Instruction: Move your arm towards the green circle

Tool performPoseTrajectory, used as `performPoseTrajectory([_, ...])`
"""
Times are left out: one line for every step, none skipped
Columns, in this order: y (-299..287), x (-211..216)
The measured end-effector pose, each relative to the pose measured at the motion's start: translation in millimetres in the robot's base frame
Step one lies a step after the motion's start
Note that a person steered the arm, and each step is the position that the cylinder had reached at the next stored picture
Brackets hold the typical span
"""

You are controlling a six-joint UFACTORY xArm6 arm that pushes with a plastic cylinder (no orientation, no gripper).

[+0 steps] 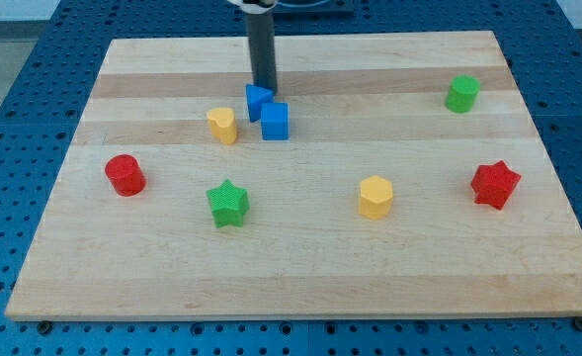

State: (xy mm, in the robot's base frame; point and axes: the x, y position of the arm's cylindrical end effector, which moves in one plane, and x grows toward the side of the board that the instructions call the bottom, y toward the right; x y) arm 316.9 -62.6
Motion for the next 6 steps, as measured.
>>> performPoseTrajectory([-2,5])
performPoseTrajectory([33,-40])
performPoseTrajectory([111,-82])
performPoseTrajectory([216,-88])
performPoseTrajectory([278,-62])
performPoseTrajectory([298,-18])
